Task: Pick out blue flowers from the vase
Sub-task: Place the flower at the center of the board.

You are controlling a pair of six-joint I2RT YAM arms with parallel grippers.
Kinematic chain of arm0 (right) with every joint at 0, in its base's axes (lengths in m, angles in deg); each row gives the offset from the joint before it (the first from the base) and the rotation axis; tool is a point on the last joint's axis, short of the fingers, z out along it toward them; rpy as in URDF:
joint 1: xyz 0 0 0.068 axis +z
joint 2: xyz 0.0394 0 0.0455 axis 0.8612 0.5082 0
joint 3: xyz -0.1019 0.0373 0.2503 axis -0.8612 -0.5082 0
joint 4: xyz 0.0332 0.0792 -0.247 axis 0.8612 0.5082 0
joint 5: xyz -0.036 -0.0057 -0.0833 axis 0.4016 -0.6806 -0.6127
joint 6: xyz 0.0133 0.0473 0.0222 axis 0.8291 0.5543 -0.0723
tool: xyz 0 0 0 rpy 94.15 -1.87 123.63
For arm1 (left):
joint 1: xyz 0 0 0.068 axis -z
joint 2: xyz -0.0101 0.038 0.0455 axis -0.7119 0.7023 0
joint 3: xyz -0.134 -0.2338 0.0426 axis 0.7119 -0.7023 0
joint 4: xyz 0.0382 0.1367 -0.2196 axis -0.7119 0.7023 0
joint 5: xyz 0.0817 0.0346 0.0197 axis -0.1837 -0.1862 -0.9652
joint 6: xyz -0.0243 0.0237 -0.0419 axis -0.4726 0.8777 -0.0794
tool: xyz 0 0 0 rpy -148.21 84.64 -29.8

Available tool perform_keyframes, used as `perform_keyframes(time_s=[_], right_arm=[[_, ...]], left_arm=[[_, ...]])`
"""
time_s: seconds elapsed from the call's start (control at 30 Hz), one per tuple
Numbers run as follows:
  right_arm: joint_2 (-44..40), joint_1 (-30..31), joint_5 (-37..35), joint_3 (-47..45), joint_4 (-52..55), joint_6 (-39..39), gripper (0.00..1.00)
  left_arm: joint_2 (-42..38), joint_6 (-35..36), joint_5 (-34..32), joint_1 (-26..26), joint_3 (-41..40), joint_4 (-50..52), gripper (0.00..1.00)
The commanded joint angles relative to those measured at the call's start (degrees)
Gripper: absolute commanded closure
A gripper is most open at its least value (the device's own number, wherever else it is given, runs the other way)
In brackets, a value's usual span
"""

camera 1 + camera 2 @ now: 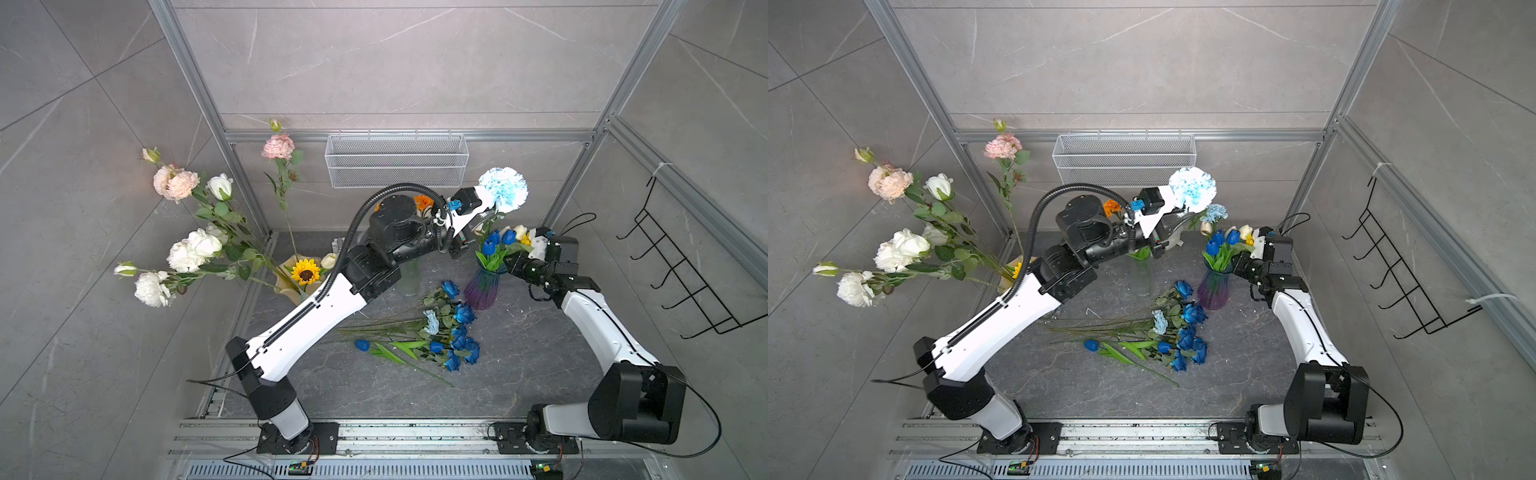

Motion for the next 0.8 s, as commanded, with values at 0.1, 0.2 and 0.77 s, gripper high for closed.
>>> perform_keyframes(time_s=[0.1,0.2,0.77], right_arm=[[0.3,0.3,-0.8,3.0,2.2,-0.8,0.81],[0.5,0.3,-0.3,3.2,2.4,-0.8,0.81],[0.3,0.3,-0.2,4.4,3.9,-1.9,0.81]], left_arm=[[-14.8,10.1,-15.1,0.2,-8.3,23.1,1.00],[-17.8,13.7,-21.9,0.3,-12.1,30.3,1.00],[0.0,15.4,-29.5,-0.2,-30.8,35.9,1.00]])
